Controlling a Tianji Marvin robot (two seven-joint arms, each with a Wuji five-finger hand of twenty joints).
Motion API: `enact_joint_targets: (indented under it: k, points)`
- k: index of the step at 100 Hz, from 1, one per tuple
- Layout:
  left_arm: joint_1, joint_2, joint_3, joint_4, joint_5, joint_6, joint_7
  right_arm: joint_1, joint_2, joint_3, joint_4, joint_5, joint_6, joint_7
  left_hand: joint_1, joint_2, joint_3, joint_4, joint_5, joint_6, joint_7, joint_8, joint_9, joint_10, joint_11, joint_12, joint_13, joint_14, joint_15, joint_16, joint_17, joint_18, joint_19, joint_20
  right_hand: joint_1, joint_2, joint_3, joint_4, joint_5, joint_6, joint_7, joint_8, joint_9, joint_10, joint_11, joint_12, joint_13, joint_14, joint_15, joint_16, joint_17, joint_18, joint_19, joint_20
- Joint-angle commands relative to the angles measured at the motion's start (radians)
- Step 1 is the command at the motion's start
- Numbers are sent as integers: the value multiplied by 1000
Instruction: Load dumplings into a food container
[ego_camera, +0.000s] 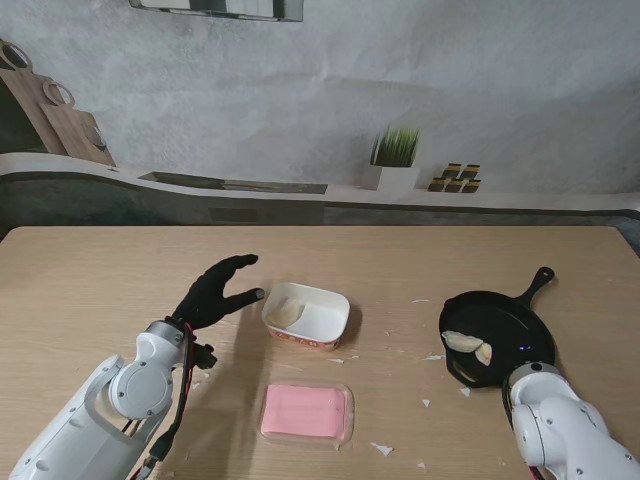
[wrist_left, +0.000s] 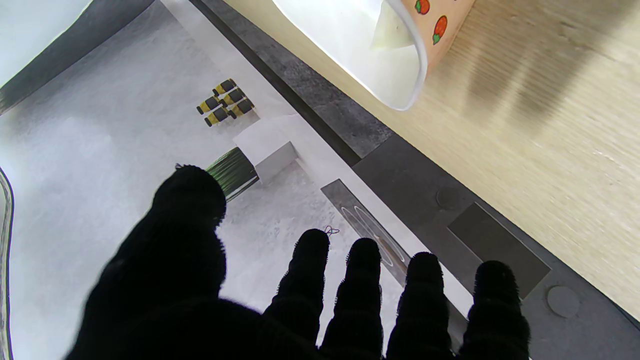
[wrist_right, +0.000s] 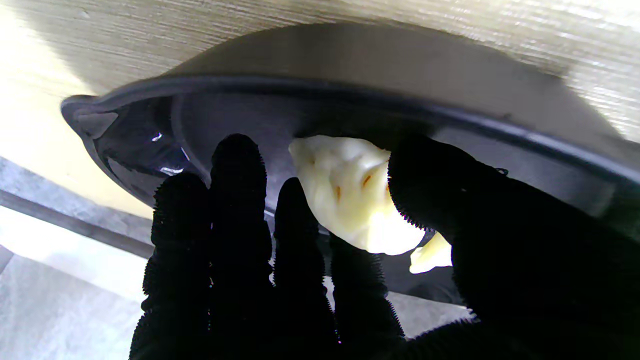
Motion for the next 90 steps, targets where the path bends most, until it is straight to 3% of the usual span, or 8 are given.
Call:
enact_joint_targets:
  k: [1,4,12,17,26,40,50,90]
  points:
    - [1,-2,2,-6,-2,4,-14,-3,-3,-6,9,-2,-4,18,8,16,2,20,-5,5,7,1,2,-2,8,13,5,0,16,9,-6,11,-37,18,43,-29,46,32,44,-59,-10,9,29,-12,20,7,48,4,24,-3,16,22,48,-16]
    - [1,-2,2,-6,-2,4,-14,-2,-3,-7,10,-4,-4,17,8,17,2,20,-5,5,7,1,4,-2,9,13,6,1,16,9,-6,11,-37,18,49,-26,53,34,55,-72,-4,14,43,-19,22,9,62,-1,31,-2,25,21,56,-15]
    - [1,-3,2,-6,-3,5,-14,0,-2,-7,15,-9,-9,13,7,18,1,20,-5,7,6,1,5,-1,8,13,7,2,17,10,-6,11,-37,18,80,-47,59,-62,74,-116,50,-49,87,-38,37,5,95,-12,63,-8,43,22,77,-20]
    - [1,-3,3,-7,-4,5,-15,3,-2,-9,19,-8,-11,4,7,19,1,20,-4,6,6,1,8,-2,9,14,9,3,17,10,-6,12,-37,18,96,-62,53,-95,98,-141,84,-76,130,-38,47,-25,125,-10,83,-9,54,31,91,-18]
    - [1,-2,4,-7,-6,7,-17,5,-3,-11,26,-2,-10,-17,6,20,-1,20,-4,8,5,1,11,-1,9,14,11,3,17,11,-6,12,-37,18,123,-76,51,-120,143,-177,127,-110,204,-34,57,-68,183,-3,105,-19,81,53,112,-12]
    - [0,-2,4,-6,-7,6,-18,11,-5,-14,48,4,-25,-96,4,22,-2,20,-3,13,4,0,14,1,9,14,13,5,17,11,-5,11,-37,17,162,-86,78,-119,250,-220,162,-133,326,-25,67,-88,278,10,141,-33,131,85,131,-10]
    - [2,-3,3,-8,-7,8,-16,15,-8,-14,64,16,-39,-150,3,24,-4,20,-2,18,2,-1,16,3,8,14,15,6,18,11,-6,14,-38,16,183,-108,99,-119,325,-211,159,-134,401,-1,58,-75,340,31,166,-46,162,119,137,-11]
    - [4,-4,3,-12,-12,14,-15,-19,-21,53,58,29,-94,-337,0,33,-10,21,5,57,-17,-10,27,18,5,10,21,10,20,11,-5,16,-40,14,212,-157,157,-133,385,-143,146,-114,462,49,35,-39,392,73,189,-46,188,167,150,-3]
